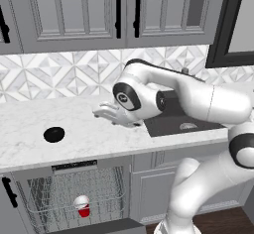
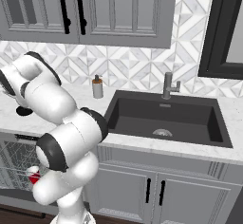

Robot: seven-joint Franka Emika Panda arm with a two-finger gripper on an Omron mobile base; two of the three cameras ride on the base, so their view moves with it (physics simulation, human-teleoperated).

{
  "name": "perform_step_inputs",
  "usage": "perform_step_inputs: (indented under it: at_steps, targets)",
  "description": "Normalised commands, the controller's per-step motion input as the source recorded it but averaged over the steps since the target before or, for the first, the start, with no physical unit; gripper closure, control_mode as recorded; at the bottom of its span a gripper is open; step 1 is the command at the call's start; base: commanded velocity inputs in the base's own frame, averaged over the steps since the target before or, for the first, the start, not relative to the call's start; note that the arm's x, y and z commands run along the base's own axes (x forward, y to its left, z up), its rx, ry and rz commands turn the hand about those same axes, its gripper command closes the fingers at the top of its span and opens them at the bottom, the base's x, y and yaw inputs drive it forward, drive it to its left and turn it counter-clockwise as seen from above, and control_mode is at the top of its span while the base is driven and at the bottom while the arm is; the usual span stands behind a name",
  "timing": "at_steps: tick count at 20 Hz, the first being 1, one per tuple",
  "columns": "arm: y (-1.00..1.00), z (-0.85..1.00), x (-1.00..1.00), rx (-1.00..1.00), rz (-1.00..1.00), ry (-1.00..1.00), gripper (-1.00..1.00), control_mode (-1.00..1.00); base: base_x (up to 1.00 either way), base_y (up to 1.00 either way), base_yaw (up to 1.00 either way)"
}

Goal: Pick up the cup and bowl from the counter, place them in the dishwasher, and close the dishwasher door.

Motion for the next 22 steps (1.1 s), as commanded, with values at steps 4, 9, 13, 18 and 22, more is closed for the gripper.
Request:
perform_step_inputs:
  at_steps: [4,9,13,18,22]
  targets:
    - [-0.02,0.98,0.0,-0.12,-0.16,0.31,-1.0,-1.0,0.0,0.0,0.0]
    - [-0.07,0.78,-0.22,0.1,-0.56,0.32,-1.0,-1.0,0.0,0.0,0.0]
    - [0.0,0.62,-0.58,0.36,-0.67,0.37,-1.0,-1.0,0.0,0.0,0.0]
    - [0.0,0.72,-0.8,0.47,-0.63,0.35,-1.0,-1.0,0.0,0.0,0.0]
    - [0.0,0.53,-0.93,0.55,-0.54,0.3,-1.0,-1.0,0.0,0.0,0.0]
